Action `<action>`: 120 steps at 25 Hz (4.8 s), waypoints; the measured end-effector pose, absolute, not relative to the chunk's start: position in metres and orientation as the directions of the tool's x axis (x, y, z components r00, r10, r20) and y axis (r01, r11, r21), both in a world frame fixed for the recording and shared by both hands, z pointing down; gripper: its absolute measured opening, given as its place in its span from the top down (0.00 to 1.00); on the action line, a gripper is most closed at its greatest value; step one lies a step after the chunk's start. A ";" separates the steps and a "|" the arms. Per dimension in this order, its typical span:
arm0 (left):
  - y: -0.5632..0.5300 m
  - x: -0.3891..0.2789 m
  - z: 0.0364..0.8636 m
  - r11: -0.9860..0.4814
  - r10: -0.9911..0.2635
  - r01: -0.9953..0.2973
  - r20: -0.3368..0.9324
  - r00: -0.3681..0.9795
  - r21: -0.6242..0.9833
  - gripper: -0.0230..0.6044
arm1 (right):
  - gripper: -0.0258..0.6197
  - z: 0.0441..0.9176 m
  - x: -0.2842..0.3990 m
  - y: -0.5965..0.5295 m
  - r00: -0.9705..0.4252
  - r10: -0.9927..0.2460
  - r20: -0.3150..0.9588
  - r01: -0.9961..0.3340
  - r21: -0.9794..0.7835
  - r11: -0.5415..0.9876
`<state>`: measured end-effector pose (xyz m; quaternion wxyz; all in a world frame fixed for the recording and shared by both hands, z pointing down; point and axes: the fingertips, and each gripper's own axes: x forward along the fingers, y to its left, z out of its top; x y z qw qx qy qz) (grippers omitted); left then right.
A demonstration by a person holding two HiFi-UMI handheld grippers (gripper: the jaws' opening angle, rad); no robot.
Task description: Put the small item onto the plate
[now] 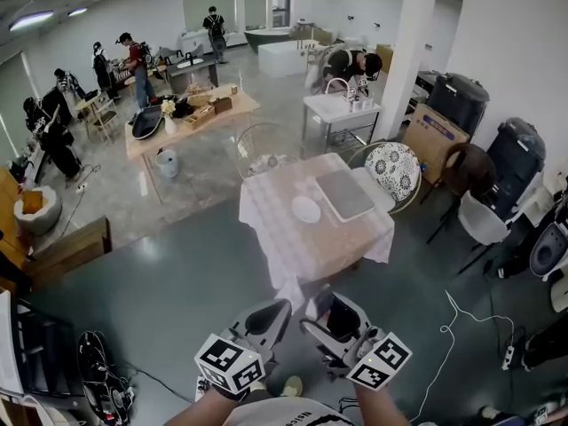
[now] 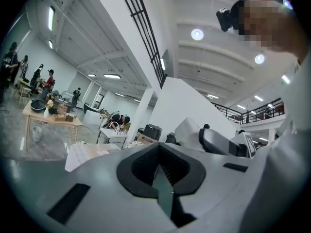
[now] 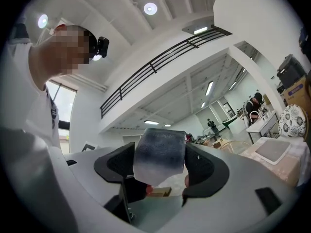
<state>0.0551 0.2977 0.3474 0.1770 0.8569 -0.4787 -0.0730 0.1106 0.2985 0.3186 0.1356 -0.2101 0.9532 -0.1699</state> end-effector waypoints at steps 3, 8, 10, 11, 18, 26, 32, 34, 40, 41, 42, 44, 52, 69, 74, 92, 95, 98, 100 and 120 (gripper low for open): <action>0.295 0.055 0.351 -0.465 -0.855 -0.805 0.049 0.516 0.369 0.96 | 0.46 0.322 0.112 0.299 -0.882 -0.434 -0.185 -0.339 -0.391 0.856; 0.284 0.057 0.352 -0.448 -0.868 -0.826 0.056 0.494 0.341 0.96 | 0.46 0.330 0.117 0.287 -0.877 -0.442 -0.190 -0.331 -0.429 0.840; 0.274 0.055 0.355 -0.441 -0.872 -0.836 0.065 0.485 0.326 0.96 | 0.46 0.337 0.115 0.275 -0.871 -0.460 -0.173 -0.355 -0.424 0.833; 0.268 0.055 0.356 -0.438 -0.874 -0.841 0.068 0.481 0.319 0.96 | 0.46 0.339 0.114 0.269 -0.869 -0.467 -0.164 -0.367 -0.418 0.831; 0.224 0.055 0.356 -0.456 -0.867 -0.836 0.062 0.495 0.305 0.96 | 0.46 0.342 0.105 0.230 -0.853 -0.499 -0.152 -0.412 -0.391 0.823; 0.149 0.039 0.372 -0.499 -0.840 -0.812 0.060 0.539 0.304 0.96 | 0.46 0.352 0.091 0.160 -0.820 -0.559 -0.122 -0.479 -0.388 0.787; 0.086 0.011 0.379 -0.536 -0.816 -0.789 0.058 0.576 0.299 0.96 | 0.46 0.357 0.065 0.100 -0.785 -0.611 -0.105 -0.532 -0.392 0.750; 0.065 0.003 0.381 -0.551 -0.804 -0.780 0.060 0.591 0.297 0.96 | 0.46 0.360 0.058 0.081 -0.769 -0.632 -0.098 -0.552 -0.398 0.733; 0.014 -0.022 0.389 -0.569 -0.788 -0.765 0.067 0.612 0.300 0.96 | 0.46 0.369 0.040 0.035 -0.736 -0.673 -0.073 -0.588 -0.423 0.689; 0.008 -0.026 0.391 -0.569 -0.787 -0.765 0.068 0.613 0.304 0.96 | 0.46 0.370 0.037 0.029 -0.734 -0.676 -0.069 -0.592 -0.425 0.685; 0.003 -0.030 0.392 -0.569 -0.787 -0.764 0.068 0.613 0.306 0.96 | 0.46 0.371 0.034 0.024 -0.732 -0.679 -0.066 -0.595 -0.426 0.682; -0.007 -0.037 0.397 -0.567 -0.788 -0.763 0.065 0.612 0.310 0.96 | 0.46 0.374 0.029 0.013 -0.728 -0.682 -0.063 -0.597 -0.429 0.677; -0.061 -0.044 0.423 -0.557 -0.788 -0.766 0.087 0.609 0.319 0.96 | 0.46 0.398 0.020 -0.043 -0.738 -0.674 -0.033 -0.587 -0.460 0.666; -0.179 -0.019 0.481 -0.500 -0.813 -0.803 0.143 0.564 0.323 0.96 | 0.46 0.477 0.034 -0.172 -0.808 -0.579 0.106 -0.548 -0.496 0.674; -0.201 -0.020 0.507 -0.505 -0.799 -0.793 0.164 0.579 0.342 0.96 | 0.46 0.508 0.035 -0.188 -0.793 -0.584 0.173 -0.584 -0.489 0.648; -0.252 -0.020 0.632 -0.590 -0.688 -0.721 0.242 0.684 0.362 0.96 | 0.46 0.675 0.040 -0.236 -0.662 -0.625 0.413 -0.748 -0.413 0.519; -0.254 -0.018 0.650 -0.600 -0.676 -0.711 0.243 0.695 0.367 0.96 | 0.46 0.710 0.042 -0.241 -0.638 -0.612 0.468 -0.770 -0.381 0.511; -0.256 -0.015 0.667 -0.610 -0.662 -0.701 0.250 0.707 0.369 0.96 | 0.46 0.737 0.042 -0.243 -0.617 -0.597 0.513 -0.785 -0.358 0.505; -0.260 -0.014 0.681 -0.612 -0.653 -0.698 0.261 0.711 0.370 0.96 | 0.46 0.755 0.039 -0.244 -0.604 -0.581 0.545 -0.794 -0.345 0.501; -0.289 -0.008 0.743 -0.590 -0.629 -0.698 0.310 0.713 0.406 0.96 | 0.46 0.851 0.042 -0.253 -0.410 -0.393 0.823 -0.876 -0.235 0.421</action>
